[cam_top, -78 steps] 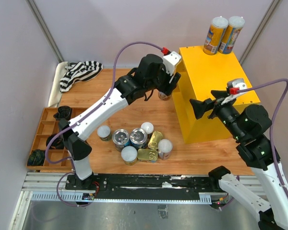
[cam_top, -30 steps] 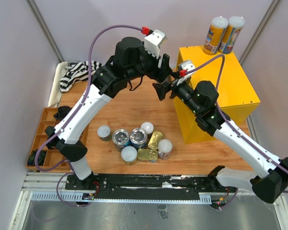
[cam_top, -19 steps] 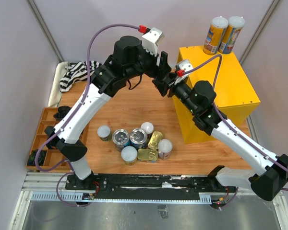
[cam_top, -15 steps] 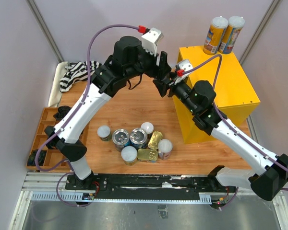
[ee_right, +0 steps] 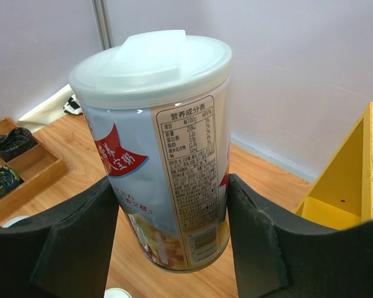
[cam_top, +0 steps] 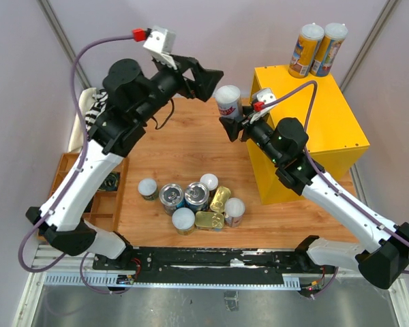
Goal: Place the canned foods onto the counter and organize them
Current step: Place the canned food on the counter.
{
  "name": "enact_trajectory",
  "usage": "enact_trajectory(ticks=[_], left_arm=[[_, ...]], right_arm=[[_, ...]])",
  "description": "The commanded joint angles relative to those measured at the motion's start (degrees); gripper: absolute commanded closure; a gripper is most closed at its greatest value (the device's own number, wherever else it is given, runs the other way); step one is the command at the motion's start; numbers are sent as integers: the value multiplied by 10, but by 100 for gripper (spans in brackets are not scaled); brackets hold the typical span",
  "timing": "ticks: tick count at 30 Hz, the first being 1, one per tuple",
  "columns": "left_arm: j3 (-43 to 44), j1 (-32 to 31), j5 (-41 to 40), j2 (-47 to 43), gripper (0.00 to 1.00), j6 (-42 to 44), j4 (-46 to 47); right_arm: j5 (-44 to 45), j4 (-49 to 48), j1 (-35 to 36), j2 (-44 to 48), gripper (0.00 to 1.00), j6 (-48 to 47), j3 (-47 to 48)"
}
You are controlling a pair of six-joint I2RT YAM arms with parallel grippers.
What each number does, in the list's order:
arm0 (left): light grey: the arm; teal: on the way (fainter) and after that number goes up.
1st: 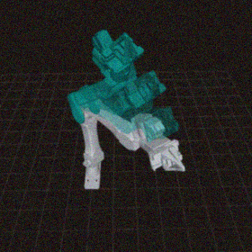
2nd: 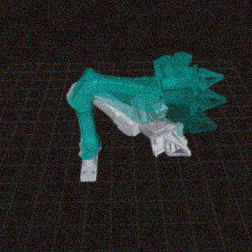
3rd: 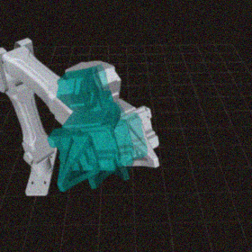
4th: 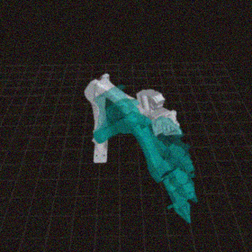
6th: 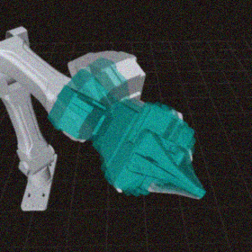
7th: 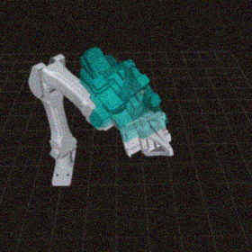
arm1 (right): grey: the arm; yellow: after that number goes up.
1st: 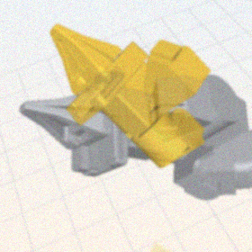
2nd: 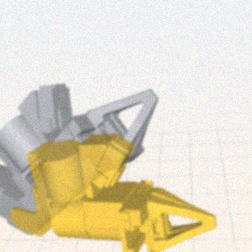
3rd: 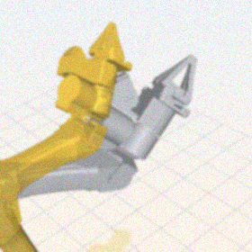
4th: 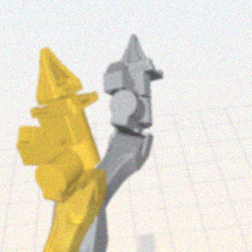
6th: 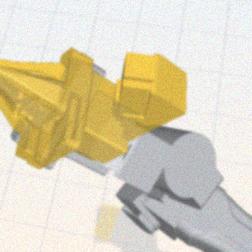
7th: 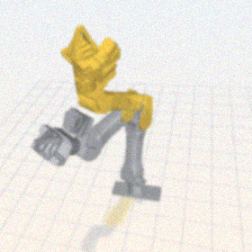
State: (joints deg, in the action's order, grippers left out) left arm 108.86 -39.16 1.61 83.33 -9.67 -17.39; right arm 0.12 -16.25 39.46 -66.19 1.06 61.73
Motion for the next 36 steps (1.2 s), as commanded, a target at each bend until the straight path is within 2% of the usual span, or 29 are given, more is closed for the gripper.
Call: enact_trajectory(ticks=[1,7,12,16,23,36], left_arm=[[-44,9,-30,-48,0,-27,111],[-138,33,-67,-109,0,-52,186],[-187,44,-78,-112,0,-57,189],[-241,60,-51,-114,0,-82,225],[-298,96,3,-92,0,-122,270],[-349,136,58,-65,0,-158,325]], right_arm=[[7,-84,2,26,99,11,26],[26,-51,-2,24,99,-12,104],[62,47,-17,13,99,-35,210],[77,104,-59,7,99,-28,252],[20,159,-184,-7,99,47,260],[-24,155,-254,-59,99,87,224]])
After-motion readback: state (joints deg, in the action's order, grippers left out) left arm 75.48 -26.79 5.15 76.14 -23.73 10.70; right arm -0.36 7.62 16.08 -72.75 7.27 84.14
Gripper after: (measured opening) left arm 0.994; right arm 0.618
